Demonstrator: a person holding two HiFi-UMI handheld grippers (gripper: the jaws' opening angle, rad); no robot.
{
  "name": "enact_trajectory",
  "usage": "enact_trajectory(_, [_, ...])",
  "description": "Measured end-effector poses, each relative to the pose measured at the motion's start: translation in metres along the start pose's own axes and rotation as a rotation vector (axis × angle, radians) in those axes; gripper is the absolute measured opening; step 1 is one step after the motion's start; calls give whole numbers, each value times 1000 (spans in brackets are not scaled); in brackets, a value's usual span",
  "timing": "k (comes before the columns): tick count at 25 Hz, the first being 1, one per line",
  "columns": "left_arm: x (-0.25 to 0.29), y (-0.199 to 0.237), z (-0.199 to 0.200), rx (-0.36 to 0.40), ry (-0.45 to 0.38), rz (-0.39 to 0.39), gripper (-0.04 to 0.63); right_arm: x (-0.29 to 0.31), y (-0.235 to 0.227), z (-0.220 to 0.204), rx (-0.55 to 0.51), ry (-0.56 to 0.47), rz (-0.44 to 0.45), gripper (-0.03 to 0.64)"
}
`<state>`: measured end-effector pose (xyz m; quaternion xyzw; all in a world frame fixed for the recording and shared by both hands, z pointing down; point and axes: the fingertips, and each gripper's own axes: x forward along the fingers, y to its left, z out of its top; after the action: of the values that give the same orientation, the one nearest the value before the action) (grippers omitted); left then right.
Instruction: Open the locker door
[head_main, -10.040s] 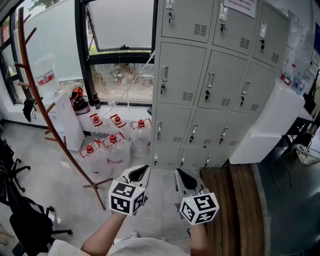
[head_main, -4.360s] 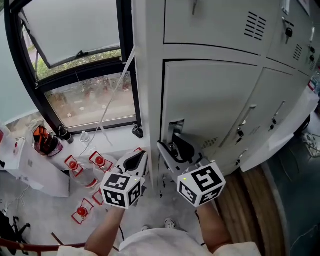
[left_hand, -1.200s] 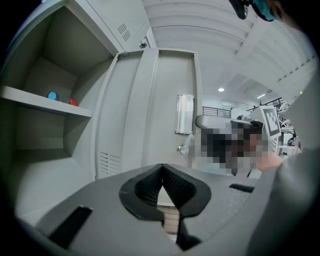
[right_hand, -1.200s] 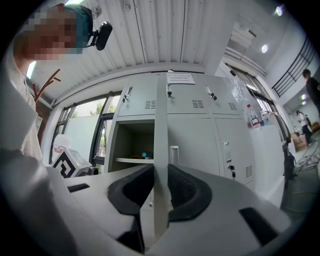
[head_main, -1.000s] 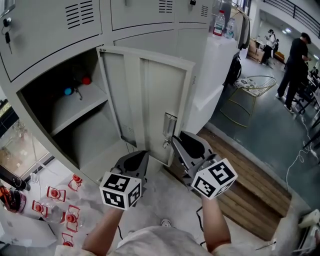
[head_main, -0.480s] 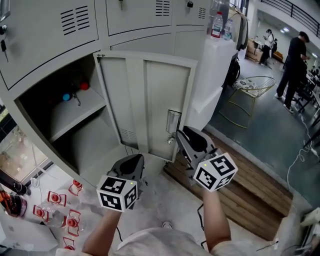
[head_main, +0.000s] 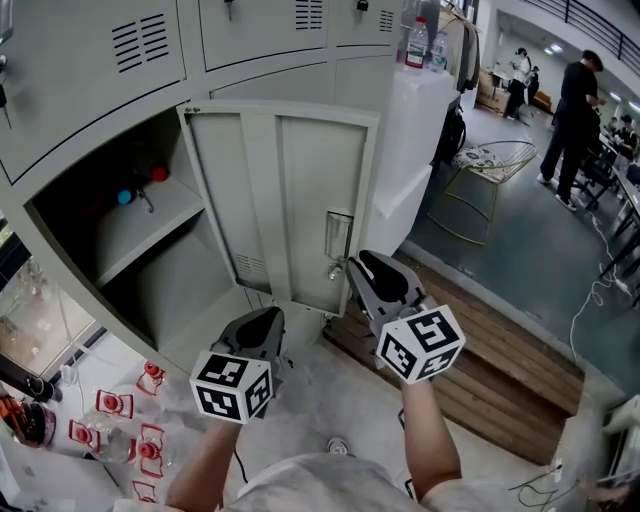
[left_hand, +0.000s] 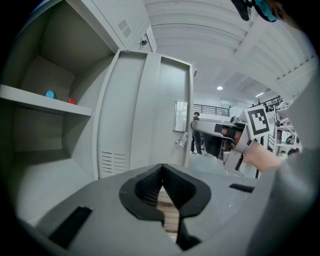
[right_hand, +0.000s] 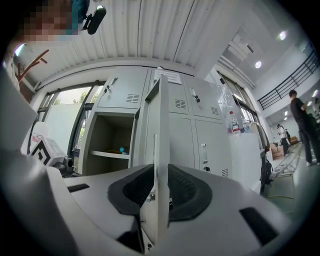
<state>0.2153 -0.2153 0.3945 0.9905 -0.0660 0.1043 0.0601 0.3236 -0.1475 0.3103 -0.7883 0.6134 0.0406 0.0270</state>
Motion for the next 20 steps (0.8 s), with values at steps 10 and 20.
enact_trajectory(10, [-19,-8,-3,-3,-11,-24,6,-18,43,-12,-10,39,23,72])
enact_trajectory(20, [-61,17,-9,-9,-22,49,6,-6,118,-37,14,92,130,51])
